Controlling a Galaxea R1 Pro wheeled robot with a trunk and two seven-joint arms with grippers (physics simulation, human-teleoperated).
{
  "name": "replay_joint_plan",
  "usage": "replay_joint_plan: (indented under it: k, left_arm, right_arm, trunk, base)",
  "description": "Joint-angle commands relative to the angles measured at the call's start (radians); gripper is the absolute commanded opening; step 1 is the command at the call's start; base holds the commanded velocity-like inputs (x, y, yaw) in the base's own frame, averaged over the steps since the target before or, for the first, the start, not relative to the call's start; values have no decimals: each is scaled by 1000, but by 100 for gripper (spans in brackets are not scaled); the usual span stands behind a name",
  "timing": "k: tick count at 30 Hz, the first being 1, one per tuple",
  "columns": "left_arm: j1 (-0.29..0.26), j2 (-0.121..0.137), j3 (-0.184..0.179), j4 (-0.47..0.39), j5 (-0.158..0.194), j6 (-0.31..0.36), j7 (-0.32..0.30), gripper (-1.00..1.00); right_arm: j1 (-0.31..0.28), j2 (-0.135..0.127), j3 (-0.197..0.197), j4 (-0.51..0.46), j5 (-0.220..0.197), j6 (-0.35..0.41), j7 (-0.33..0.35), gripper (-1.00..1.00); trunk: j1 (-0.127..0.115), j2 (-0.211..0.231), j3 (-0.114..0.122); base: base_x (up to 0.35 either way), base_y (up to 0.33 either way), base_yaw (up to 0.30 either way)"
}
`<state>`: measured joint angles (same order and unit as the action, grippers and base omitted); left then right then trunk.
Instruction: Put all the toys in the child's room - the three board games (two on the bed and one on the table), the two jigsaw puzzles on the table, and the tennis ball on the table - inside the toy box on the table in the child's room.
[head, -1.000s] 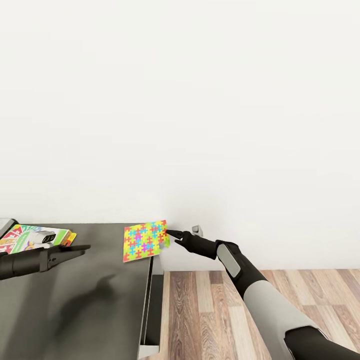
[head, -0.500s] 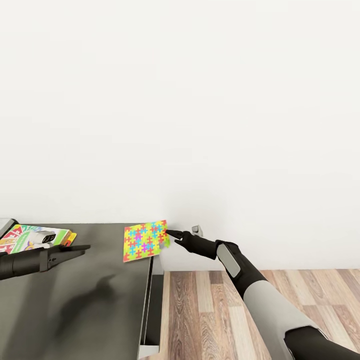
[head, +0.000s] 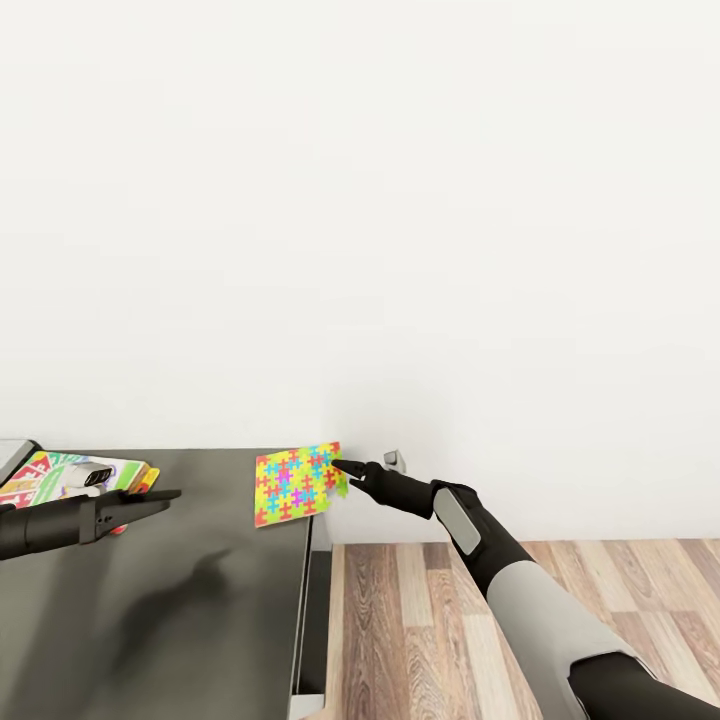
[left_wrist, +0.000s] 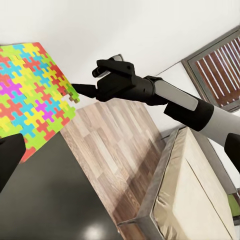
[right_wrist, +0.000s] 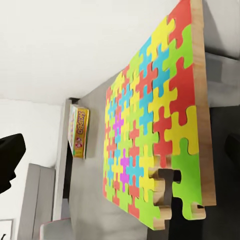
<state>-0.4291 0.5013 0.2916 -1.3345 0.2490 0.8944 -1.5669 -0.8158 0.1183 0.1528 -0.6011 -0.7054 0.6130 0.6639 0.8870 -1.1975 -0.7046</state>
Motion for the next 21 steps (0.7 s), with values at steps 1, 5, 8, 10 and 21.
replay_joint_plan:
  k: [1,5,8,10,21]
  left_arm:
    - [0,0,0,0,0,11,-4,100]
    - [-1,0,0,0,0,11,-4,100]
    - [-1,0,0,0,0,11,-4,100]
    - [-1,0,0,0,0,11,-4,100]
    - [-1,0,0,0,-1,11,-4,100]
  right_arm:
    - [0,0,1,0,-6,5,-1,100]
    - [-1,0,1,0,-6,2,-1,100]
    - [0,0,1,0,-6,1,-1,100]
    - [0,0,2,0,-5,1,-1,100]
    - [-1,-1,2,0,-6,1,-1,100]
  trunk:
    - [0,0,-1]
    - [0,0,-1]
    - [0,0,-1]
    - [0,0,-1]
    - [0,0,-1]
  base:
    - [4,7,0]
    - [3,4,0]
    - [1,2,0]
    - [0,0,0]
    - [0,0,0]
